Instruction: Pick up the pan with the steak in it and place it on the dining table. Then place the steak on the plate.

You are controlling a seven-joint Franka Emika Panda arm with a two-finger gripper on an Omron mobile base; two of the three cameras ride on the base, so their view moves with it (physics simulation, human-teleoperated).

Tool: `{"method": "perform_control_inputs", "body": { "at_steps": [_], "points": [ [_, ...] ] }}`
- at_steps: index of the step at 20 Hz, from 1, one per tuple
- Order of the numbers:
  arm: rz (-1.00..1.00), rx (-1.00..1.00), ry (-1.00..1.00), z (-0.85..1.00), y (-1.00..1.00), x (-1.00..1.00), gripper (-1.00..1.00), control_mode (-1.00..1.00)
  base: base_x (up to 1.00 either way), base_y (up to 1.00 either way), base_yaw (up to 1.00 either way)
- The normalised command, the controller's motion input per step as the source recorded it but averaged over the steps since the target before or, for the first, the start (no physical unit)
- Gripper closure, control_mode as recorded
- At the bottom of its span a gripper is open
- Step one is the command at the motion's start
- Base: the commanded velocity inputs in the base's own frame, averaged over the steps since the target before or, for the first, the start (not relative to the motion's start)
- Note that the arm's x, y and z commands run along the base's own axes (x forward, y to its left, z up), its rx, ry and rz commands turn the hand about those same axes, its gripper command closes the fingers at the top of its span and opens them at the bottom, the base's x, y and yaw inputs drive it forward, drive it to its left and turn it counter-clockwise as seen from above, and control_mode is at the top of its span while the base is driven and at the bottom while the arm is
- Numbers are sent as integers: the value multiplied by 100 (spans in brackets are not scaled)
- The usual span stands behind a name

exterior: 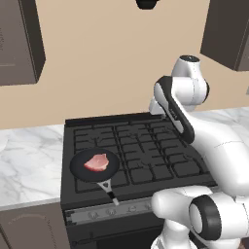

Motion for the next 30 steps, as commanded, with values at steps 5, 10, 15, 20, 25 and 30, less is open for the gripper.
{"method": "perform_control_inputs", "body": {
  "at_steps": [5,10,15,20,25,30],
  "points": [
    [0,-1,-2,-1,20,-16,-100,-100,0,0,0],
    [0,-2,-5,-10,49,-35,-100,-100,0,0,0],
    [0,-1,0,-20,61,-25,-100,-100,0,0,0],
    [0,-1,0,-22,70,-19,-100,-100,0,0,0],
    [0,0,0,-19,70,-20,-100,-100,0,0,0],
    [0,-1,0,-15,67,-17,-100,-100,0,0,0]
  ]
}}
